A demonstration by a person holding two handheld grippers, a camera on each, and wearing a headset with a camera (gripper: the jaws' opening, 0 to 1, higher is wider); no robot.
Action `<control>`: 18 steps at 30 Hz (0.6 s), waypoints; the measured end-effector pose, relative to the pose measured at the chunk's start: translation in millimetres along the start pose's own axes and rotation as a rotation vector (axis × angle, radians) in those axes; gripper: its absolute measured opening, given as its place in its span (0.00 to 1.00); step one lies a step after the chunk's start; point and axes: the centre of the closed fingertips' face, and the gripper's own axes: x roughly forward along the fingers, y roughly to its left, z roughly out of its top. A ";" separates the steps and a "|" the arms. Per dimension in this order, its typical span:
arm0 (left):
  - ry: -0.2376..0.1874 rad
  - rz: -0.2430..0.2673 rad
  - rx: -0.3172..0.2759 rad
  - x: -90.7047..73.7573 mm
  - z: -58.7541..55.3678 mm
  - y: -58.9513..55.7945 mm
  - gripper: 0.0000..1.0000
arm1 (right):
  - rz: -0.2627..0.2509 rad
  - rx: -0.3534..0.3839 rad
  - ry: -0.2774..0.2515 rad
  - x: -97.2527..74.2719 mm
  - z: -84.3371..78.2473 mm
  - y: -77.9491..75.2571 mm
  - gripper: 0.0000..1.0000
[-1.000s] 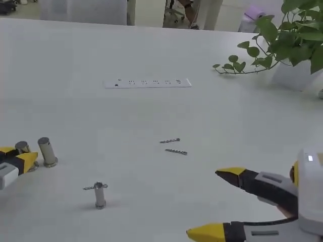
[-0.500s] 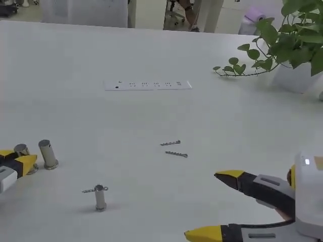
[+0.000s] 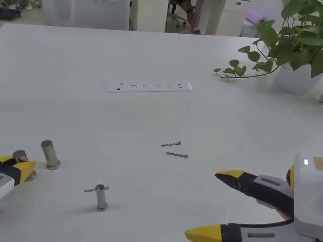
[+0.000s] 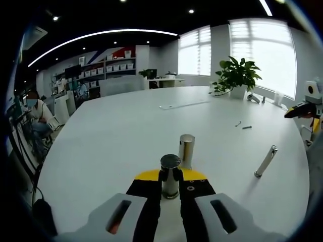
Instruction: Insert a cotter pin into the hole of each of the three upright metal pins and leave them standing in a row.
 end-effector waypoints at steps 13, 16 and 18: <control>0.000 -0.016 0.019 -23.8 -4.0 -17.9 0.11 | 0.001 -0.015 0.015 -5.9 -2.3 3.3 0.80; 0.006 -0.023 0.027 -29.4 -7.1 -23.0 0.11 | 0.001 -0.021 0.013 -6.7 -2.0 4.9 0.80; 0.010 -0.027 0.032 -33.6 -9.5 -26.1 0.11 | 0.003 -0.020 0.013 -7.2 -2.0 6.4 0.80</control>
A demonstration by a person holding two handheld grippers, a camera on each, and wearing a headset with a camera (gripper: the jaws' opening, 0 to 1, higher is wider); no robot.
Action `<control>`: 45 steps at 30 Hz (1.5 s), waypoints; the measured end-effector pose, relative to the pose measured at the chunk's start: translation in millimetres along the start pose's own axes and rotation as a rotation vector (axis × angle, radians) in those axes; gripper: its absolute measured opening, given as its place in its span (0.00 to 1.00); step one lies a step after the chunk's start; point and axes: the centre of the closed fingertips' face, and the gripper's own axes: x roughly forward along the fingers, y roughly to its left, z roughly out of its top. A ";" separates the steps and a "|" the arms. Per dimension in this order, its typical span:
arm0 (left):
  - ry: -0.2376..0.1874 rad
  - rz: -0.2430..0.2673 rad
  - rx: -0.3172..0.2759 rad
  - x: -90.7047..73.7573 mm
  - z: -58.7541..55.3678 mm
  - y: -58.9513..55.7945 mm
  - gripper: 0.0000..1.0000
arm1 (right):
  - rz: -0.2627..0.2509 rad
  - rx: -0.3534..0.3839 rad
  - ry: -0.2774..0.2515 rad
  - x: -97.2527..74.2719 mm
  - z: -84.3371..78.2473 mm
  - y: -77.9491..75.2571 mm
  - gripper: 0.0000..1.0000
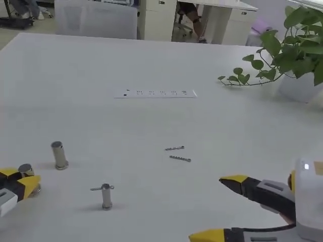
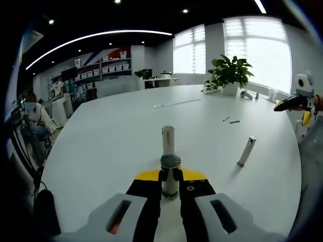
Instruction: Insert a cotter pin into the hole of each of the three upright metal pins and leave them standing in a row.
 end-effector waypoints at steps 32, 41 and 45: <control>0.027 -0.167 0.051 -29.4 -5.0 -85.2 0.11 | 0.007 0.013 -0.004 -11.7 -8.5 16.9 0.82; 0.038 -0.218 0.062 -30.1 -1.6 -111.9 0.11 | 0.006 0.008 -0.011 -13.2 -6.9 18.8 0.82; 0.043 -0.241 0.068 -27.7 -0.3 -125.8 0.11 | 0.008 0.005 -0.015 -13.3 -6.7 20.5 0.82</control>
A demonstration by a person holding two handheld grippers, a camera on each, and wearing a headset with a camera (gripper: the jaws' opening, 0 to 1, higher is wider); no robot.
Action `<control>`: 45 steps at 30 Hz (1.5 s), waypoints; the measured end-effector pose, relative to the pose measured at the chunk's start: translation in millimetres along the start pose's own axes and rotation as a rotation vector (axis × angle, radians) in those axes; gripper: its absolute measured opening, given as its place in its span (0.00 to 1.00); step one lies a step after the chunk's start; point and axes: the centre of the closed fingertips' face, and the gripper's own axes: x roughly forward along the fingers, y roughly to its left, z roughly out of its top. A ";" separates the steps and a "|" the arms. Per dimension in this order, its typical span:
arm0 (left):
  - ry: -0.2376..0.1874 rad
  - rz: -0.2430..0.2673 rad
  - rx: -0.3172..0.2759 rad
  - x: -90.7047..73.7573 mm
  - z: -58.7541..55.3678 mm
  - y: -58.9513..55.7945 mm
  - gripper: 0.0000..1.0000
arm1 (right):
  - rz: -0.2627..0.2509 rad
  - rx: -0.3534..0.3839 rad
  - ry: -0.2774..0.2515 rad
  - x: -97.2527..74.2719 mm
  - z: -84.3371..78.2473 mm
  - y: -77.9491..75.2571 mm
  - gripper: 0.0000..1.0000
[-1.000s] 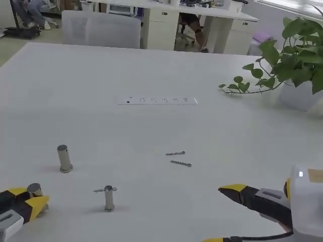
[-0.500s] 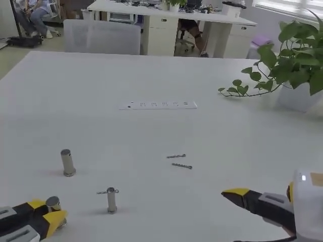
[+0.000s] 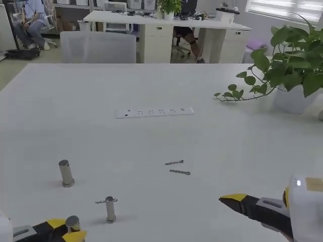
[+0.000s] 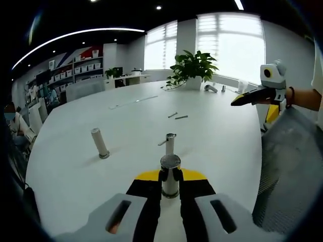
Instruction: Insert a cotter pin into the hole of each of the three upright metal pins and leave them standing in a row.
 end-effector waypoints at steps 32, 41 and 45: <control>0.024 -0.034 0.012 49.7 12.4 -49.7 0.11 | -0.033 0.007 -0.058 -7.3 5.7 -9.2 0.81; 0.025 -0.035 0.000 57.7 5.5 -56.1 0.11 | -0.034 0.009 -0.068 -7.9 6.3 -11.1 0.81; 0.033 -0.037 0.010 59.7 3.8 -57.1 0.11 | -0.032 0.013 -0.072 -8.3 6.6 -11.4 0.81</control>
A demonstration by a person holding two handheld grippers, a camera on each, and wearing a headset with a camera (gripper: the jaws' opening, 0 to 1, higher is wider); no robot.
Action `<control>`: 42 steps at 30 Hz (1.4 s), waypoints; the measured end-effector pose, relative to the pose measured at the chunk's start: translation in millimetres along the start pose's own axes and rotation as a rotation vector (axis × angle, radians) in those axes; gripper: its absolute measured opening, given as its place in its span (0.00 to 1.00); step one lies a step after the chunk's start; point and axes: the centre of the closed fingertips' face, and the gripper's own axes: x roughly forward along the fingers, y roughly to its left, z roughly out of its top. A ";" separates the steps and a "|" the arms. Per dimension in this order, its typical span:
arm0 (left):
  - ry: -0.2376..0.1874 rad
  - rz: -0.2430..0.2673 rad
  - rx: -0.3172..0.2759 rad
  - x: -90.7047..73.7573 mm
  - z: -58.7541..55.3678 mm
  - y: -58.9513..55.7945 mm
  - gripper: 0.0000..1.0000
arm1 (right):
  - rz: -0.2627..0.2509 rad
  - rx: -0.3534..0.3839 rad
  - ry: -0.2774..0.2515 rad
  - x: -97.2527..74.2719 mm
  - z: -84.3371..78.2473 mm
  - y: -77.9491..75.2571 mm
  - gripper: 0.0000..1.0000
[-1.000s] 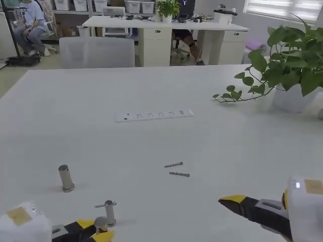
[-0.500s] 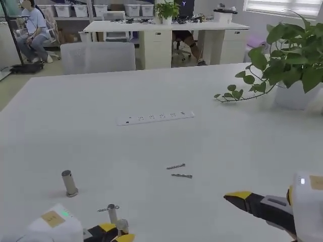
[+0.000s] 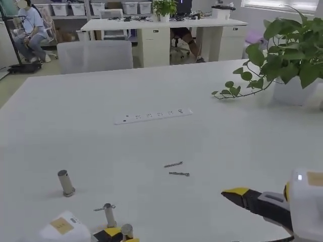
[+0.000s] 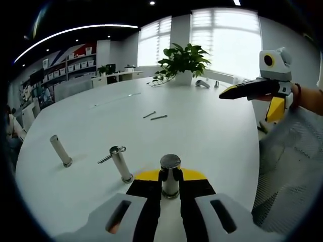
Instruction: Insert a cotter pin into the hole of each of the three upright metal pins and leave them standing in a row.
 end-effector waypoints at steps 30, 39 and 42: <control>-0.042 0.001 0.053 -2.8 7.1 -2.0 0.12 | 0.003 0.019 -0.006 1.2 -0.3 0.8 0.80; -0.062 -0.015 0.048 -10.0 16.4 -2.3 0.22 | 0.004 0.020 -0.012 1.1 2.9 -0.4 0.80; -0.060 -0.014 0.035 -13.6 17.2 -0.9 0.27 | 0.003 0.020 -0.016 0.9 6.3 -3.5 0.80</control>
